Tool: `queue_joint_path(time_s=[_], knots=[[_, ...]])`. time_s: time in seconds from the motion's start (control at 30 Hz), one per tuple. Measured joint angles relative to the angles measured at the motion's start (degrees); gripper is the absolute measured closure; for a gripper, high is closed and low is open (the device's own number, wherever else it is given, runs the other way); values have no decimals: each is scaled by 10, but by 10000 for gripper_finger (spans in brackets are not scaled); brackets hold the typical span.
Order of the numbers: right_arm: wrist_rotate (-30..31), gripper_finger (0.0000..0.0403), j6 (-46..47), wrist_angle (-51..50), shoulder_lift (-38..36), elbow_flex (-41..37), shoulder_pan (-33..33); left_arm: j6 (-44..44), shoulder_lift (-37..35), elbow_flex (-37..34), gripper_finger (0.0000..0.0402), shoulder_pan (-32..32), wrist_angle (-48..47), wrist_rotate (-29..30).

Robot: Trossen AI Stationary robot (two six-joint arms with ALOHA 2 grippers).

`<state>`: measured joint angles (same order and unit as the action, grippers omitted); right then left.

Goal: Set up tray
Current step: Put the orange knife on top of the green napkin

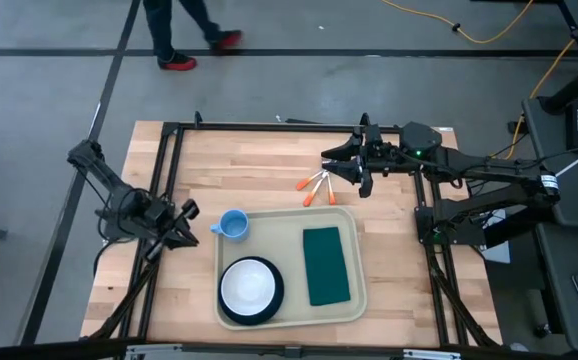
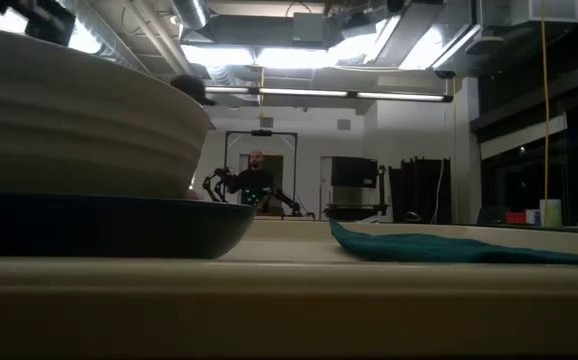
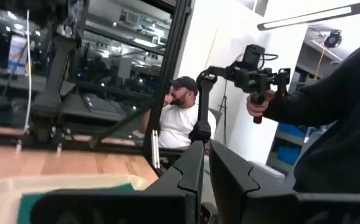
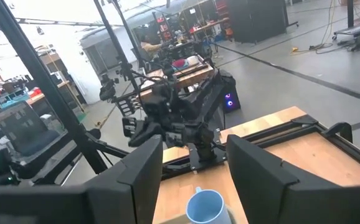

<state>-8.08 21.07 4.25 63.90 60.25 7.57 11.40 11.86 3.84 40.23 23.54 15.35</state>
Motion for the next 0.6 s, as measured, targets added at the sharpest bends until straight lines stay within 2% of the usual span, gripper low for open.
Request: queue_joint_path(time_s=[0.17, 0.23, 0.6], knots=[[0, 219, 12, 0, 0, 0, 0, -18, 0, -34, 378, -19, 76, 2], [0, 219, 13, 0, 0, 0, 0, -32, 0, -34, 378, -42, 77, 2], [9, 219, 12, -1, 3, 0, 0, -43, 2, -34, 381, -245, 27, -33]])
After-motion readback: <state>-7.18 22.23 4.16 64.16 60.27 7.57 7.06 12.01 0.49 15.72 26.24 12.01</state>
